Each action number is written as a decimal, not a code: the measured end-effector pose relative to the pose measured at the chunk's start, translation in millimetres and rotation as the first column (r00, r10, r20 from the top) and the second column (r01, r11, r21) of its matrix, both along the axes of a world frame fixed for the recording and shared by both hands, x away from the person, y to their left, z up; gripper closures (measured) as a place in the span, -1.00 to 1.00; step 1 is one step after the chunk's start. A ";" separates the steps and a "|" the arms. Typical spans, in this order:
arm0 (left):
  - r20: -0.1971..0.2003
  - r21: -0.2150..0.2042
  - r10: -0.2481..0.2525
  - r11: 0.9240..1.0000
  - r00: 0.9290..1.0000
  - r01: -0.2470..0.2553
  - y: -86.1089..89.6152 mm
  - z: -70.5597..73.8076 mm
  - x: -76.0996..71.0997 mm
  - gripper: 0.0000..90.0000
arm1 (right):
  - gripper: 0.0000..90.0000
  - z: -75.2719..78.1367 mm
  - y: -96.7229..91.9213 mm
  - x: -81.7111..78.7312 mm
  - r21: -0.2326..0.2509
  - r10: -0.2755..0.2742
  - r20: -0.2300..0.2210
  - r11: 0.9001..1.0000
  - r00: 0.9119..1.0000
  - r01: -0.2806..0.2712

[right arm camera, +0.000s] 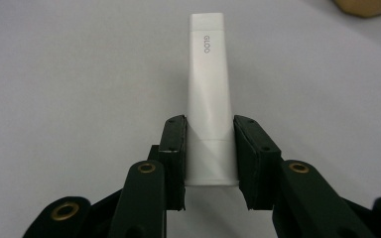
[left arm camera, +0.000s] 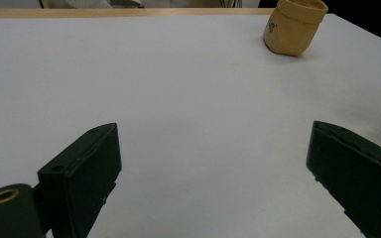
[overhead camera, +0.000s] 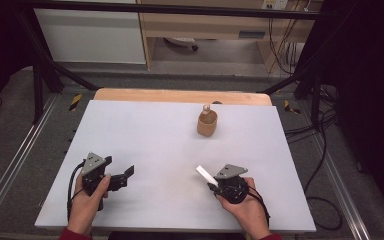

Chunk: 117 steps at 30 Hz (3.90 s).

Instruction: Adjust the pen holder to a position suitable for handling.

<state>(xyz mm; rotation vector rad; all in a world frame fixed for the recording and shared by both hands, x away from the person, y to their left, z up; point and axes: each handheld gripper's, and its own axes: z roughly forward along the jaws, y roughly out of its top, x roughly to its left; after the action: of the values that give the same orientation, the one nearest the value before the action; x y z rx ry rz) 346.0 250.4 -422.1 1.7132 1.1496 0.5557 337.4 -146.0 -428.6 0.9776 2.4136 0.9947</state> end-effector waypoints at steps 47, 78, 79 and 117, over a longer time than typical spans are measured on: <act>0.077 -0.214 -0.197 0.954 0.977 0.209 -101.0 29.9 29.0 -0.88 | 0.50 33.2 21.6 15.9 0.240 -0.011 0.212 0.970 0.977 -0.041; 0.014 -0.370 -0.275 0.892 0.961 0.261 -126.6 29.5 27.5 -0.85 | 0.50 30.1 35.8 7.2 0.232 0.007 0.252 0.970 0.968 -0.068; 0.012 -0.377 -0.276 0.889 0.961 0.260 -127.0 28.9 27.8 -0.84 | 0.50 31.1 35.5 7.1 0.232 -0.001 0.263 0.971 0.965 -0.062; -0.025 -0.562 -0.291 0.795 0.956 0.228 -129.4 25.1 39.6 0.35 | 0.50 33.7 44.3 4.4 0.281 -0.021 0.309 0.957 0.951 -0.070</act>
<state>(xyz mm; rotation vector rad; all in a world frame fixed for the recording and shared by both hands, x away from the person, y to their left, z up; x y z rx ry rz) 385.6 121.0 -397.0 1.3612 0.9985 -0.0576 341.8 -101.7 -394.9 0.8096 2.0639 1.4246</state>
